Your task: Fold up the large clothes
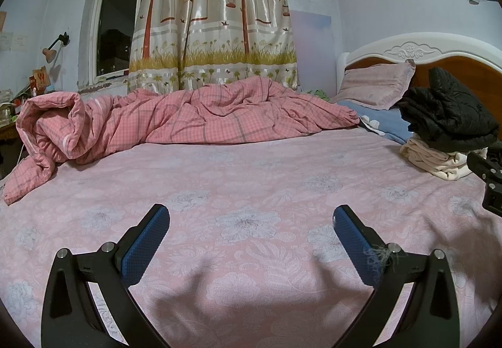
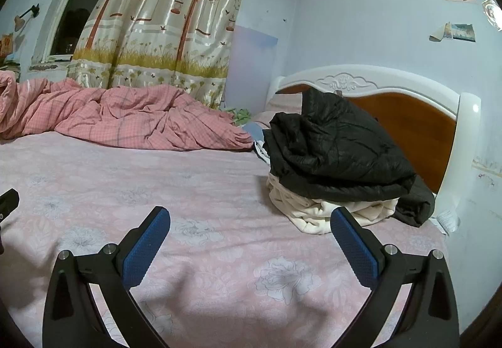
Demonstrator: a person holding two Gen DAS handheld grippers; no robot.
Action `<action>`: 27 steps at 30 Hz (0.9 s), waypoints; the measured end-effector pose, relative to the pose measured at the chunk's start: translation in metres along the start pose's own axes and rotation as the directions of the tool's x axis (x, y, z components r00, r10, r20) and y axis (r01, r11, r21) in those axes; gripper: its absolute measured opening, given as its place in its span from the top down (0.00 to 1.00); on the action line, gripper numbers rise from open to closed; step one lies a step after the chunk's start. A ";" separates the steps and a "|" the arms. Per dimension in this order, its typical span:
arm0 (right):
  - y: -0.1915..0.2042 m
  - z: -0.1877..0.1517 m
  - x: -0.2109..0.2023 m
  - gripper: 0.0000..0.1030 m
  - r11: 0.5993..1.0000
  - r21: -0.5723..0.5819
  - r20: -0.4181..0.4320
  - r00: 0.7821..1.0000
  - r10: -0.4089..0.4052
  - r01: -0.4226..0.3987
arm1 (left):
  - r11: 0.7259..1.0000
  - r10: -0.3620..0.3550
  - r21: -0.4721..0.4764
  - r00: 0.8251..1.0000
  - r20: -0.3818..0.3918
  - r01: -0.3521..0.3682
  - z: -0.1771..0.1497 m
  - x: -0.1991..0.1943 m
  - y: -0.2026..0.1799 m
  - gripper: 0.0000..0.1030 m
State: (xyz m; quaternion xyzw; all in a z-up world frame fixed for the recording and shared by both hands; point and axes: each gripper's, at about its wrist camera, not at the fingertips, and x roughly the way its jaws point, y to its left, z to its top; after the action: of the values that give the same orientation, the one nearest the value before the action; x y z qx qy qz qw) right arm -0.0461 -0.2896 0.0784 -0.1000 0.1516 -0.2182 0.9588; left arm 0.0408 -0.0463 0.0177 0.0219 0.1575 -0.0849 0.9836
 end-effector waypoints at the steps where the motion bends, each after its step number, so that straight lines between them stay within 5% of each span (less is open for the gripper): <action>1: 0.000 0.000 0.000 0.00 1.000 0.000 -0.001 1.000 -0.001 0.001 | 1.000 -0.002 -0.001 1.000 -0.003 0.002 -0.001 0.000 0.001 0.00; 27: -0.003 -0.002 0.002 0.00 1.000 0.007 -0.011 1.000 -0.007 0.008 | 1.000 0.002 0.011 1.000 0.006 -0.002 -0.004 -0.001 -0.002 0.00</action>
State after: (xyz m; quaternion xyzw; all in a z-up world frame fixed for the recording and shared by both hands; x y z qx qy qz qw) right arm -0.0462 -0.2936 0.0773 -0.0960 0.1555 -0.2229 0.9576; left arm 0.0386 -0.0476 0.0142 0.0272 0.1542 -0.0849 0.9840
